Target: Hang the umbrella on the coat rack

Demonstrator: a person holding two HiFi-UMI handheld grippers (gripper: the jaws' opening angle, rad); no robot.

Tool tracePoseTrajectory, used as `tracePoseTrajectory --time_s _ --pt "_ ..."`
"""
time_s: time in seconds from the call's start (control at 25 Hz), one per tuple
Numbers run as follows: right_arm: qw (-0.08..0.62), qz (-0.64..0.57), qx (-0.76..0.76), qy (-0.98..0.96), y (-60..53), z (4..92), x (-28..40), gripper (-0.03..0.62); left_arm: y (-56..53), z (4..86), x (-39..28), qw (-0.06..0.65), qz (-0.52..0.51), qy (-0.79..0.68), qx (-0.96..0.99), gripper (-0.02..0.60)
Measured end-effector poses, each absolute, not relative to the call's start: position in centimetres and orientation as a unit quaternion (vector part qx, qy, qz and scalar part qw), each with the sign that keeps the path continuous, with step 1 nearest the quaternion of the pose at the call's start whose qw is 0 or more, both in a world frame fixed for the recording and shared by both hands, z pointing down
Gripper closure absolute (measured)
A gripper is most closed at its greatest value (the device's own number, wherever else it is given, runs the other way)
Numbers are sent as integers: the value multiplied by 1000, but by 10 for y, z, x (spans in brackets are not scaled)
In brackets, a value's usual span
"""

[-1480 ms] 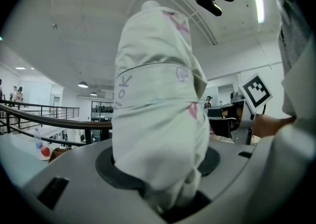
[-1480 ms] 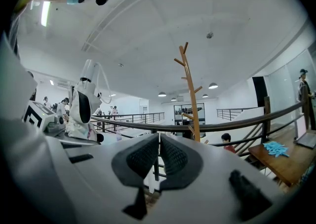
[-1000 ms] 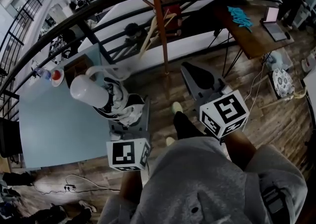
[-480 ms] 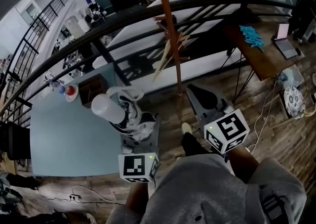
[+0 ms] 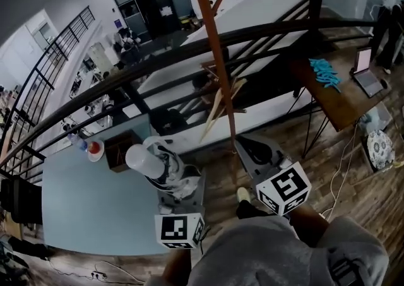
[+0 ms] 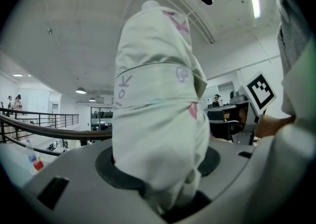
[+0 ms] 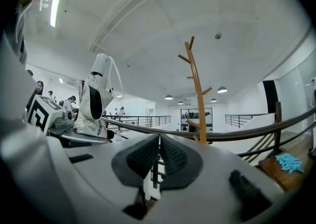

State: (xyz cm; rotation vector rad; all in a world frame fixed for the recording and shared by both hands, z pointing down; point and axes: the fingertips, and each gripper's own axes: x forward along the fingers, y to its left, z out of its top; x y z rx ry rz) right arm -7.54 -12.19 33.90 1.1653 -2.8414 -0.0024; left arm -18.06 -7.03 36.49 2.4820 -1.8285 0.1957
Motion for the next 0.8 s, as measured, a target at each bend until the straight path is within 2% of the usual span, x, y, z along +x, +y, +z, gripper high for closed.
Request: tracePoseTrajectory --time_s 0.32,0.8 --pt "40 -1 385 -922 -164 340 -76 569 -125 355 -178 2 57 -580 813 337" --pt "41 10 392 -919 -236 343 -67 569 -209 349 -169 6 60 -565 823 337"
